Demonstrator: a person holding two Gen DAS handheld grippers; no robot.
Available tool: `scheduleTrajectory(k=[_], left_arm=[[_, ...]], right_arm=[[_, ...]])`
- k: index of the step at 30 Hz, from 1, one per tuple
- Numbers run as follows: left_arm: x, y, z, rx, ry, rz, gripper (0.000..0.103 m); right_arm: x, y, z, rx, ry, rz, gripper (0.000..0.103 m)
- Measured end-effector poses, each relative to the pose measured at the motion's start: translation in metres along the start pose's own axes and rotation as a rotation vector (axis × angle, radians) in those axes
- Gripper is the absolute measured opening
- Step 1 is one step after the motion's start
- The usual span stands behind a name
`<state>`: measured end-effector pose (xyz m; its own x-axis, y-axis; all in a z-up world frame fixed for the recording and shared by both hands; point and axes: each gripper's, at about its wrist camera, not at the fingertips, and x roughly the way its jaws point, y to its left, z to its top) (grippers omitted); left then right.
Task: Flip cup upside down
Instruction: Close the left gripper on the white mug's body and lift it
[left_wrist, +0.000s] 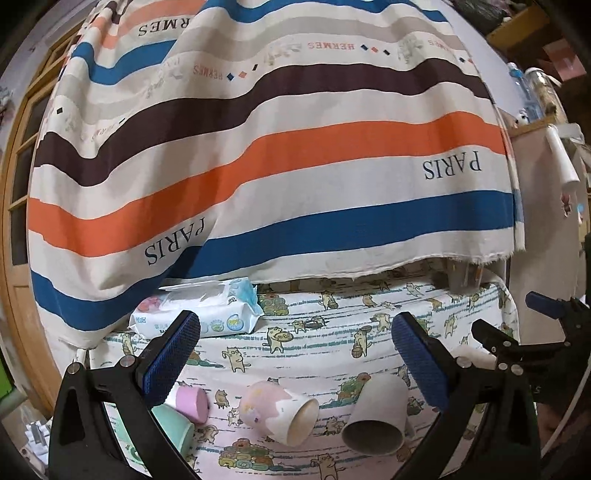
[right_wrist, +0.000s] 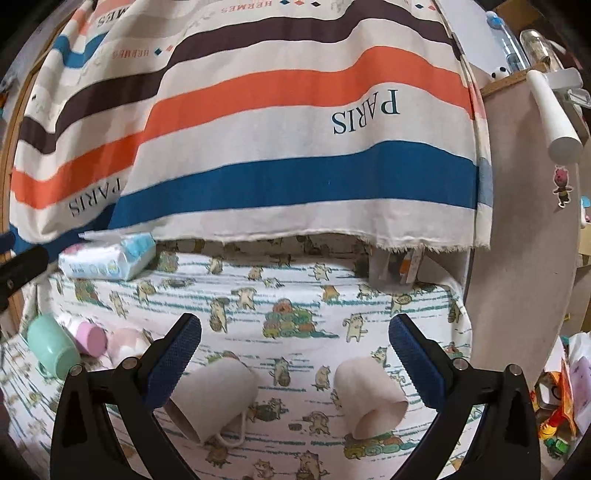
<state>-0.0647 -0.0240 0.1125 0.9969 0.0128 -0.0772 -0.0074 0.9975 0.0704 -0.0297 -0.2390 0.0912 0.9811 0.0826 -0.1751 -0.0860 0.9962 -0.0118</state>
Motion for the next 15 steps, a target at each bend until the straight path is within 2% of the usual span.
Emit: scheduleTrajectory(k=[3, 7, 15], left_arm=[[0.007, 0.001, 0.002, -0.021, 0.04, 0.005, 0.103], [0.018, 0.005, -0.001, -0.068, 0.114, -0.036, 0.103], [0.053, -0.012, -0.014, -0.035, 0.344, -0.117, 0.103]], right_arm=[[0.003, -0.002, 0.002, 0.01, 0.006, 0.003, 0.102], [0.011, -0.005, -0.005, 0.003, 0.061, 0.019, 0.102], [0.024, -0.029, -0.006, 0.024, 0.091, 0.025, 0.102]])
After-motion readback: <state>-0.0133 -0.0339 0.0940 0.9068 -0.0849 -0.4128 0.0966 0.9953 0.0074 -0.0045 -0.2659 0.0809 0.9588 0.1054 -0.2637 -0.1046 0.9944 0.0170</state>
